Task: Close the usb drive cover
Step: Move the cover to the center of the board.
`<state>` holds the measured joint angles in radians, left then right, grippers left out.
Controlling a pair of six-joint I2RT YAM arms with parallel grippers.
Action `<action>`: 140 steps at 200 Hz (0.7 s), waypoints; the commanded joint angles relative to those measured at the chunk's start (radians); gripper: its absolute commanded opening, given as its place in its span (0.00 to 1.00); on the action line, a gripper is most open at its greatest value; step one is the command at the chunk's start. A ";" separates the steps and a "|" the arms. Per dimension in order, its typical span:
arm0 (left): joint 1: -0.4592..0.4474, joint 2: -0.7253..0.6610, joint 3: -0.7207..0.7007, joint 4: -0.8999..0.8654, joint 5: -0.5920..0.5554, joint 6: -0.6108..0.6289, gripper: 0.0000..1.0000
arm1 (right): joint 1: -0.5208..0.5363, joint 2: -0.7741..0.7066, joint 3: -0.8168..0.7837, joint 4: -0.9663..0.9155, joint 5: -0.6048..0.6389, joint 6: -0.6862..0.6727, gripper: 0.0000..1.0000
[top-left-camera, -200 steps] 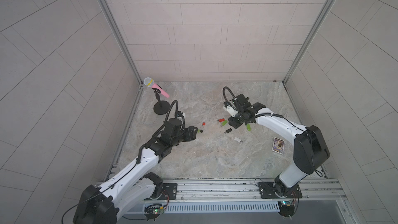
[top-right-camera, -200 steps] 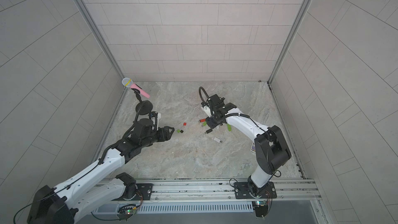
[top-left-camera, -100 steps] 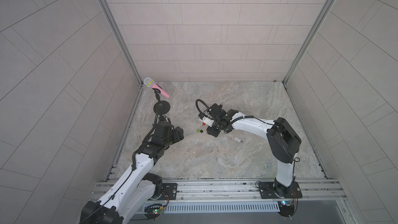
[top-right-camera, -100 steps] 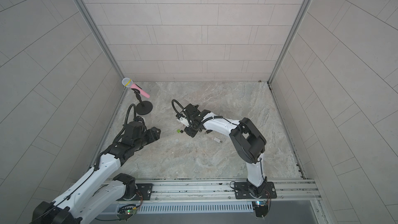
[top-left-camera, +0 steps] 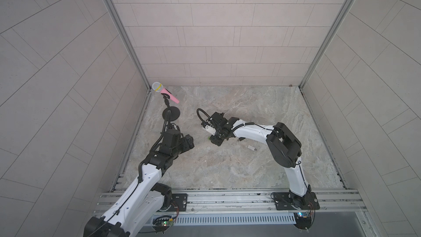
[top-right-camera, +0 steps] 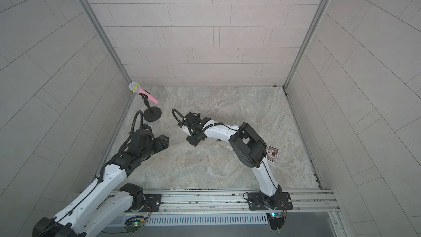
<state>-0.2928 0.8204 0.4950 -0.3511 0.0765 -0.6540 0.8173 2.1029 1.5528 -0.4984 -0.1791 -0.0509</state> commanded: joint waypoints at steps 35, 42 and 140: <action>0.006 -0.017 -0.003 -0.007 -0.018 0.011 0.87 | 0.004 0.082 0.091 -0.082 0.027 0.010 0.43; 0.007 -0.017 -0.003 -0.006 -0.017 0.011 0.87 | 0.003 0.091 0.101 -0.091 0.024 0.010 0.42; 0.006 -0.016 -0.003 -0.003 -0.013 0.011 0.87 | 0.004 0.124 0.118 -0.142 0.059 0.031 0.23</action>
<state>-0.2928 0.8158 0.4950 -0.3511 0.0769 -0.6540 0.8177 2.1983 1.6718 -0.5770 -0.1520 -0.0284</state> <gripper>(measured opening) 0.871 0.253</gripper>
